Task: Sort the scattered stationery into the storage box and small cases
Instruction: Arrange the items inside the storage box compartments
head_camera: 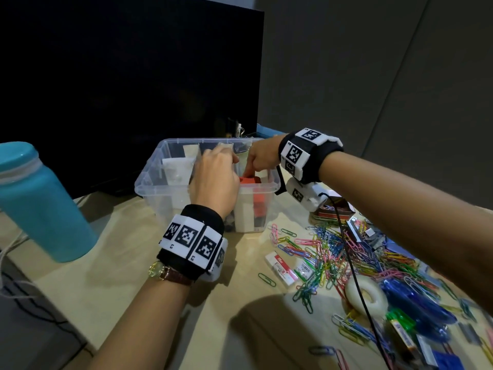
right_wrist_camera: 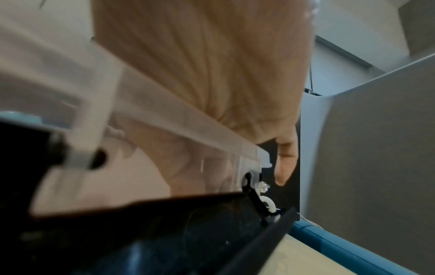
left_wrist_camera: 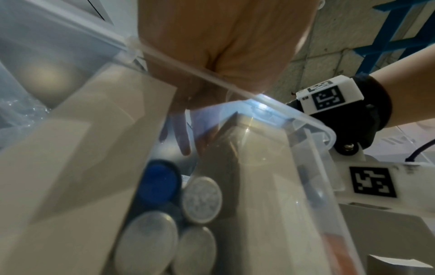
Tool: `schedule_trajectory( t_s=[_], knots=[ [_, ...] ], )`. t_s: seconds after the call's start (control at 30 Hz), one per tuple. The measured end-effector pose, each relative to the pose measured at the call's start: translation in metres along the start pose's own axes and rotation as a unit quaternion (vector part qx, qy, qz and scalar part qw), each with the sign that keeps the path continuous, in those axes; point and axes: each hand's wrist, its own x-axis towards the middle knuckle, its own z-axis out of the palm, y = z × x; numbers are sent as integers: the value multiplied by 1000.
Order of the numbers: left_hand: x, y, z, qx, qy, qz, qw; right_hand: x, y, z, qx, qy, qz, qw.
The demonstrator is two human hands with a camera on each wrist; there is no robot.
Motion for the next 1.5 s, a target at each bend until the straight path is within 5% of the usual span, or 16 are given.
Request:
schedule_trajectory(
  t_s=[0.3,0.47,0.7,0.93,1.3,1.5],
  knots=[
    [-1,1,-3,-4,0,1,1000,-13,-4,11,-48,66,0,997],
    [-4,2,-4,7,4,-11,1000,-34,4,16,-10,225,-44,973],
    [0,-2,-6,-23,-25,-10,999,-86,67,24,139,381,3,914],
    [6,60,-9,-80,42,131,987,-178,148,22,82,391,142,906],
    [6,218,54,-278,-286,233,887,-297,192,10,67,351,287,889],
    [-5,256,91,-279,-510,185,792,-322,203,34,115,253,389,878]
  ],
)
